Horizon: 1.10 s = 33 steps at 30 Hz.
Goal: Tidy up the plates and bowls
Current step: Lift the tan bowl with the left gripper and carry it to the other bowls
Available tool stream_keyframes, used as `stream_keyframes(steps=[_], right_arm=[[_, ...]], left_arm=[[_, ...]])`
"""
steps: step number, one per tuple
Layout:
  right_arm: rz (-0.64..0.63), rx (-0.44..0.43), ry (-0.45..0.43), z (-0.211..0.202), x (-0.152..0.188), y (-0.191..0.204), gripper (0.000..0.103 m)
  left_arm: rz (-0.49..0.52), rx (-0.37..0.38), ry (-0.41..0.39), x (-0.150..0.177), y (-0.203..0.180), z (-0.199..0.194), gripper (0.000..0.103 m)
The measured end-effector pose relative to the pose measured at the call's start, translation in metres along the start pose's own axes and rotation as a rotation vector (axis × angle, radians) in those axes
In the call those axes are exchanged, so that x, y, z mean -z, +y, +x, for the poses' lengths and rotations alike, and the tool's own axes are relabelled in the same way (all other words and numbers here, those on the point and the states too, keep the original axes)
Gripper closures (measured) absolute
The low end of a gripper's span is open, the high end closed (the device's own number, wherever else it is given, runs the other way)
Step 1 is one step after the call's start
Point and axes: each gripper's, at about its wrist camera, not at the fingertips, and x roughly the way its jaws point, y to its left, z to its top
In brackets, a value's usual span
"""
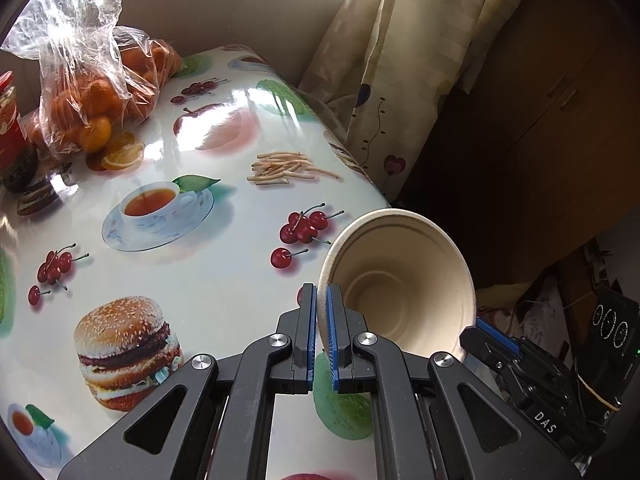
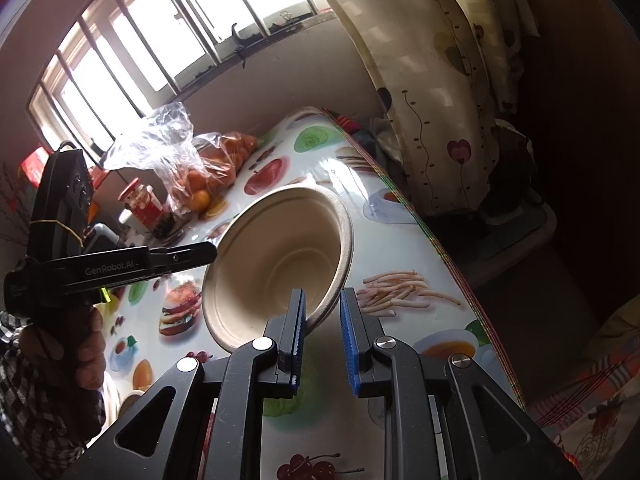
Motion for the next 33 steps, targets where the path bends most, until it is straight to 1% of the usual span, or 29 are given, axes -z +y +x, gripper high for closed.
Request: stream_keyframes(steps=[25, 33], right_arm=[[-0.039, -0.031, -0.045, -0.046, 0.027, 0.033, 0.086], [-0.065, -0.055, -0.053, -0.061, 0.04, 0.048, 0.086]], left_arm=[[0.008, 0.012, -0.066, 0.037, -0.005, -0.057, 0.098], [-0.015, 0.014, -0.088, 0.055, 0.0, -0.075, 0.098]])
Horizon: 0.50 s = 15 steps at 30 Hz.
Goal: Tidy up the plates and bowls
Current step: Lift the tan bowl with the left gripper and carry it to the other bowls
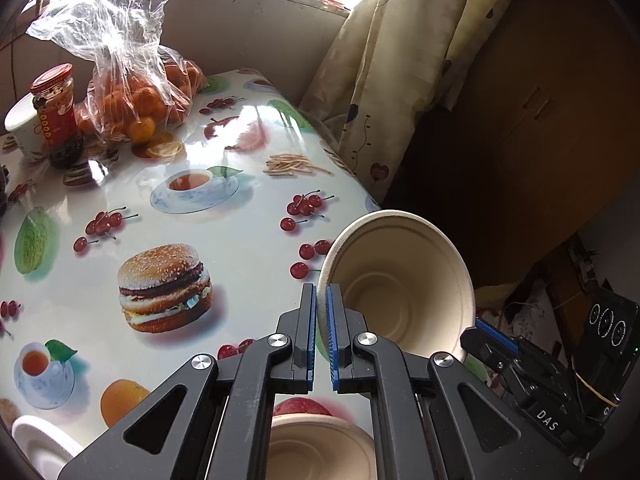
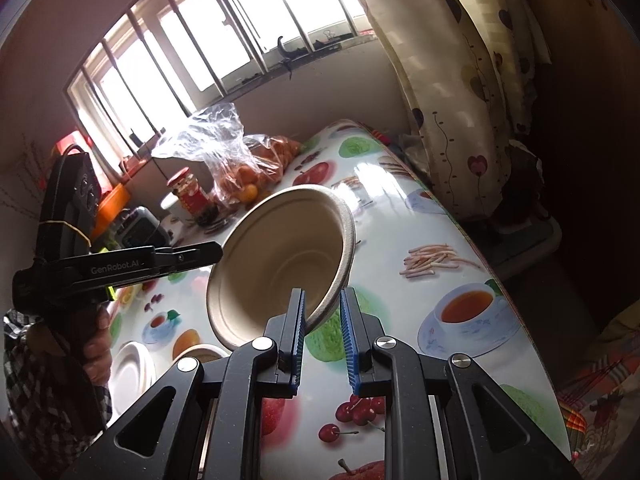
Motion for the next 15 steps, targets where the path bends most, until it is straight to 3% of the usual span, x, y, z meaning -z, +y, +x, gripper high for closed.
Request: stream_keyframes(steps=[15], right_arm=[[-0.028, -0.016, -0.021, -0.023, 0.019, 0.027, 0.086]], left_arm=[[-0.003, 0.012, -0.039, 0.028, 0.002, -0.04, 0.098]])
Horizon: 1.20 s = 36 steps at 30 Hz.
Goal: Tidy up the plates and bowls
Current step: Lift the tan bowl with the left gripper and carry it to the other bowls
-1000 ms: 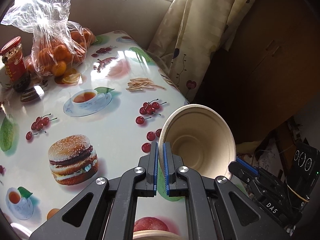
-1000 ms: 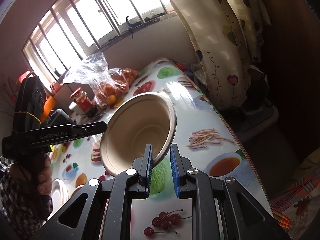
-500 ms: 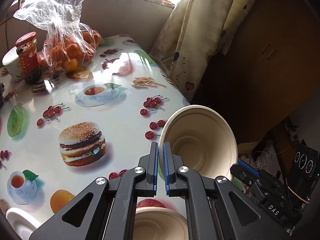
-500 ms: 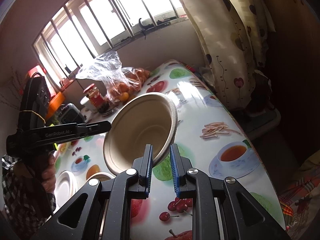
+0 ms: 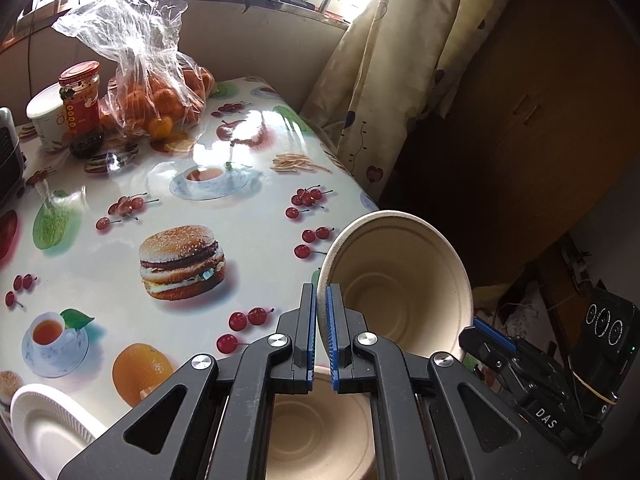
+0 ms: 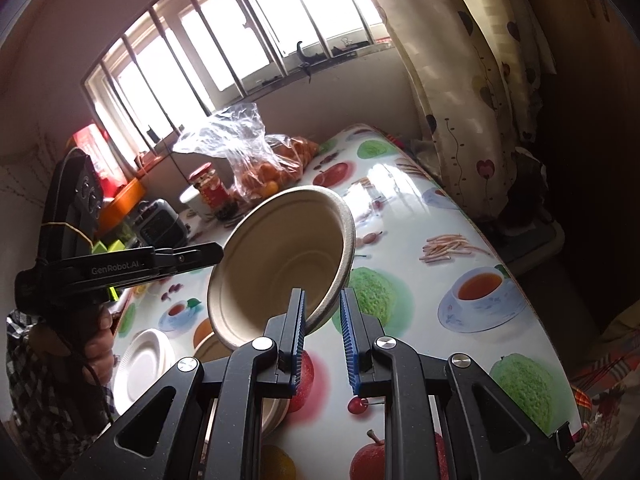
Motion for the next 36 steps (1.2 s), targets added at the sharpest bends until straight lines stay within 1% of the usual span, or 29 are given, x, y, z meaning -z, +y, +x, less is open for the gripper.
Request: stream_keyframes(steps=[16, 26, 36], right_arm=[[-0.036, -0.025, 0.025, -0.007, 0.026, 0.028, 0.086], [-0.034, -0.037, 0.042, -0.009, 0.041, 0.037, 0.086], [-0.03, -0.05, 0.071, -0.004, 0.058, 0.043, 0.086]], left_arm=[[-0.025, -0.017, -0.023, 0.031, 0.015, -0.033, 0.098], [-0.029, -0.025, -0.026, 0.047, 0.021, -0.046, 0.098], [-0.048, -0.037, -0.014, 0.066, 0.031, -0.052, 0.098]])
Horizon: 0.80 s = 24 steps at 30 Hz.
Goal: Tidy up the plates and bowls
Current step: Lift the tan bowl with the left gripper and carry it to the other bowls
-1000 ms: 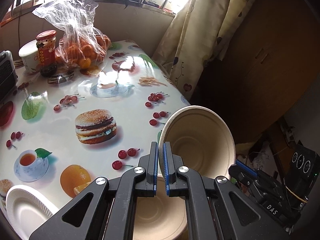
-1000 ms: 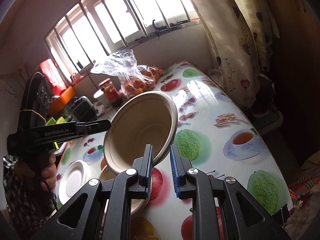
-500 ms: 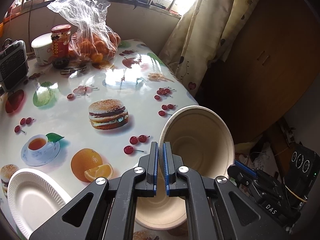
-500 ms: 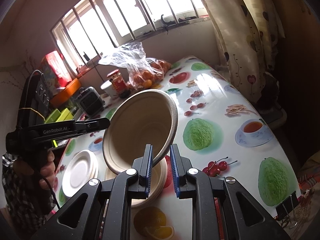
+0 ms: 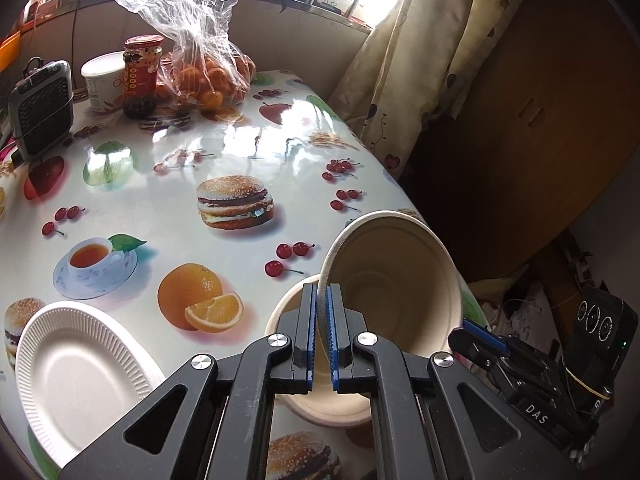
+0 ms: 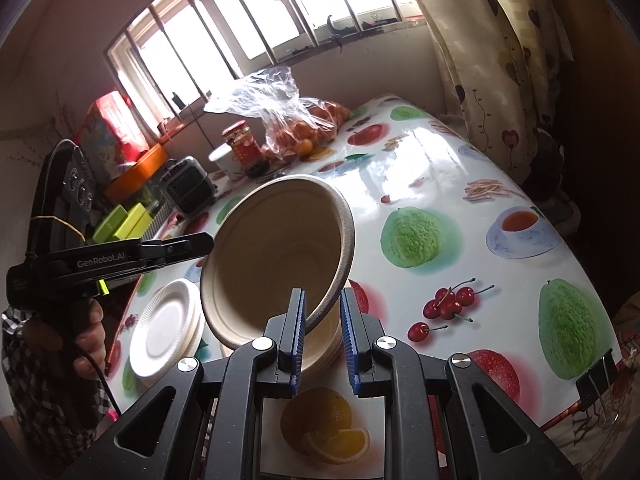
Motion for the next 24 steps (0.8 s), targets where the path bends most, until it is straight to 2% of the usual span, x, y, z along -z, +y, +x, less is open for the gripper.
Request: stream_keyframes(steps=[24], right_arm=[[-0.005, -0.001, 0.057, 0.019, 0.017, 0.009, 0.086]], left_arm=[[-0.054, -0.019, 0.034, 0.027, 0.022, 0.004, 0.098]])
